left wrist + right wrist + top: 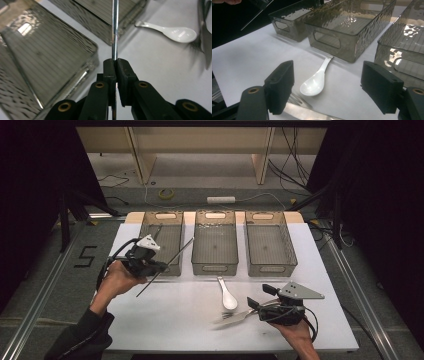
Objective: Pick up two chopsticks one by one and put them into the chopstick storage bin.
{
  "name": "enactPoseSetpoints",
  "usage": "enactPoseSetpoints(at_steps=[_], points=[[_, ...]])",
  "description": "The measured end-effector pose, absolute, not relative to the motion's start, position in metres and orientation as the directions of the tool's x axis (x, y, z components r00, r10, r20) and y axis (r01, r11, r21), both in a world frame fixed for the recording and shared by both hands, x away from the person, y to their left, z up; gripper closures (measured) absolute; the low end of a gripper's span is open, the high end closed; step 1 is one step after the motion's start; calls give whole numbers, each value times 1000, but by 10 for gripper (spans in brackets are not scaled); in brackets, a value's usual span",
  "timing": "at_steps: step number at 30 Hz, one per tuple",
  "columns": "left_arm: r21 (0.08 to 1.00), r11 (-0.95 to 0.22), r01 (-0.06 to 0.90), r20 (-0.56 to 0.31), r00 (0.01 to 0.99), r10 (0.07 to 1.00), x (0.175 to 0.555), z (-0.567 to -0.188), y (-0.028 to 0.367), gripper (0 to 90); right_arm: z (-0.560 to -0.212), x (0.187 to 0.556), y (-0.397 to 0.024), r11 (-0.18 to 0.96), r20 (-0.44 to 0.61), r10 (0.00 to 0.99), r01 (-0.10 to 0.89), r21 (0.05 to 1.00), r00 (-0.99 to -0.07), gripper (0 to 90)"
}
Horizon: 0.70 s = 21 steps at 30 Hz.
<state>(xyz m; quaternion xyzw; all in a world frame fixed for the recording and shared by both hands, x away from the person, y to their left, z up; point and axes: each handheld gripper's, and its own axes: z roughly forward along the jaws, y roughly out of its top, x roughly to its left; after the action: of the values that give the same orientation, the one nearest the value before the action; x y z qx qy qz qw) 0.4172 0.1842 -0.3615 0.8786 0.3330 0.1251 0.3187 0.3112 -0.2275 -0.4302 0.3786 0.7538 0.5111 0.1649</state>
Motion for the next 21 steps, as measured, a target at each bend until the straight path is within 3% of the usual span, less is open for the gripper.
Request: enactPoseSetpoints(at_steps=[21], points=[[712, -416, 566, 6, 588, 809, 484, -348, 209, 855, -431, 312, -228, 188, 144, 738, 405, 895, -660, 277]])
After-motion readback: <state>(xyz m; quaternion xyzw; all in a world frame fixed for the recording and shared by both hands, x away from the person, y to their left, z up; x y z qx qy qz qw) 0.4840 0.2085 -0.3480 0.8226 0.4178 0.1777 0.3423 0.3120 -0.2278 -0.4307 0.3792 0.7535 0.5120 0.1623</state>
